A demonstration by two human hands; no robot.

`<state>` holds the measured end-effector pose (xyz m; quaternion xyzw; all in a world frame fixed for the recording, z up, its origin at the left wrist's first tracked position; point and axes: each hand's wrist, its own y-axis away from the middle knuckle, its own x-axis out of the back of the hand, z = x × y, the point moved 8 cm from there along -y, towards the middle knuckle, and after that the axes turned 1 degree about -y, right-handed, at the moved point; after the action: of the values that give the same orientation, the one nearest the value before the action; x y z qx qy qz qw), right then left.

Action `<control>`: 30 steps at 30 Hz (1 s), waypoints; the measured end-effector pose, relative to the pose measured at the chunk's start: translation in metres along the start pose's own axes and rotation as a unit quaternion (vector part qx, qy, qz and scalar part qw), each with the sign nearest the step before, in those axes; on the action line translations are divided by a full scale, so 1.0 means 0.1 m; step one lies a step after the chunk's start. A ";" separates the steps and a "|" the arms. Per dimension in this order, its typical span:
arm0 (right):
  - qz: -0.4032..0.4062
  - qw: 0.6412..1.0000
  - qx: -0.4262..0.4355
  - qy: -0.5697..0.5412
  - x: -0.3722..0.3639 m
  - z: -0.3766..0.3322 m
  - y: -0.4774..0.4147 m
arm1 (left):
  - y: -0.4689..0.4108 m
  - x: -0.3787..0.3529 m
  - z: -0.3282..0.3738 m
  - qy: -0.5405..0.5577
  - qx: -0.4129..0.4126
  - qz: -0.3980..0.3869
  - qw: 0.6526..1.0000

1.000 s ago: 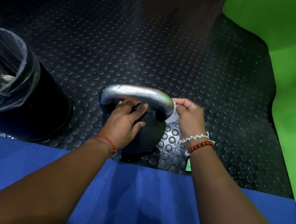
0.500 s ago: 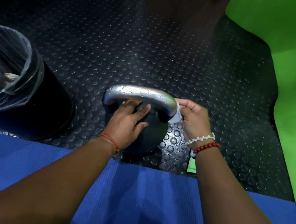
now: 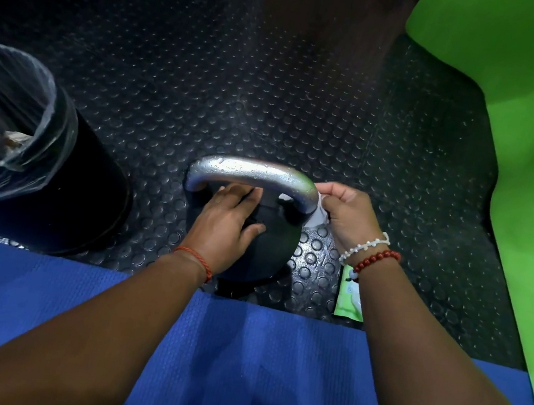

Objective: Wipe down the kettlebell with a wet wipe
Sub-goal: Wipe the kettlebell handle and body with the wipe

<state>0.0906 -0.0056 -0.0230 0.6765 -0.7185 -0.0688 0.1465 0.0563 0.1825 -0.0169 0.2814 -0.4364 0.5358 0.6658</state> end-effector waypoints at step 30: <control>0.130 0.991 -0.028 -0.023 0.00 -0.03 0.38 | -0.02 0.00 -0.05 0.026 0.014 -0.021 0.999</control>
<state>0.0556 -0.0025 -0.0088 0.5712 -0.8013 -0.0851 0.1562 0.0592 0.1859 -0.0189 0.2857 -0.4054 0.5353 0.6837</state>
